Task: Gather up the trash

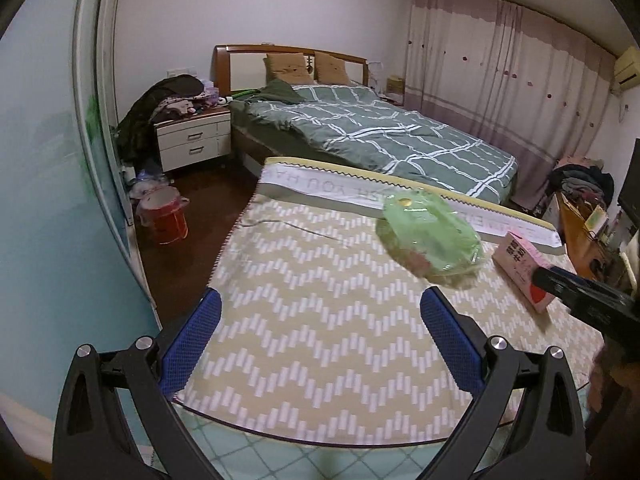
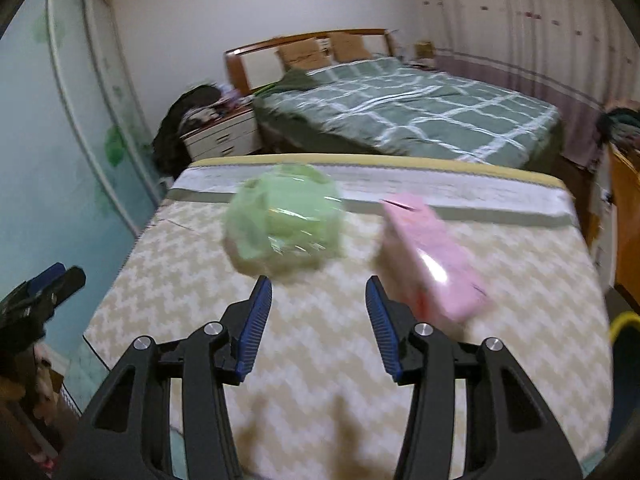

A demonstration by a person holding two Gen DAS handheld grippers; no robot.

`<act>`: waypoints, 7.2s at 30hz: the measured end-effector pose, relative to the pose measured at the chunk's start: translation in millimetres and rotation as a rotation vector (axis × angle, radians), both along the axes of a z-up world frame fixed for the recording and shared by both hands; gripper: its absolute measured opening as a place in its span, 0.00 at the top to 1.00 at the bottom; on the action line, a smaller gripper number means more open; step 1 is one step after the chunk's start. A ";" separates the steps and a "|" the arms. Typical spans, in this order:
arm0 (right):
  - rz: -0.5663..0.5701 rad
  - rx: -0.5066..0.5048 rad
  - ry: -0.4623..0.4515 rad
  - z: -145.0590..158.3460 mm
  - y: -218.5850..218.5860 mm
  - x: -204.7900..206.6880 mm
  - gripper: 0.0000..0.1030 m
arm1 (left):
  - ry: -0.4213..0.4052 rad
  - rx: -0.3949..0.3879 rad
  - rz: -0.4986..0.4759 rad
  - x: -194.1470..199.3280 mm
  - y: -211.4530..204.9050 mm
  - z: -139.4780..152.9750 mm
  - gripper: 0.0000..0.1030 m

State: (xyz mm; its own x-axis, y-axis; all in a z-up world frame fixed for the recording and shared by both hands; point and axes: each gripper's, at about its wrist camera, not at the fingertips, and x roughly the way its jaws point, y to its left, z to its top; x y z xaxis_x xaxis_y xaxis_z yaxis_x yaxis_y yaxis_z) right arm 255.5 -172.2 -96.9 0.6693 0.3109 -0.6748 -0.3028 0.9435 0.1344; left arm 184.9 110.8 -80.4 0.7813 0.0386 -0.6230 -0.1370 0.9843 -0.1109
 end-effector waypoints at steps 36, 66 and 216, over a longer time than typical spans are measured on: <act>-0.021 -0.206 0.109 -63.5 54.9 67.0 0.75 | 0.061 0.020 0.133 17.3 19.0 -8.7 0.05; -0.188 0.049 -0.093 25.5 -135.7 -98.0 0.78 | -0.016 0.026 -0.095 0.3 -82.5 29.3 0.05; -0.665 0.047 -0.198 16.5 -327.1 -248.4 0.33 | -0.034 0.059 -0.671 -35.1 -380.5 60.8 0.05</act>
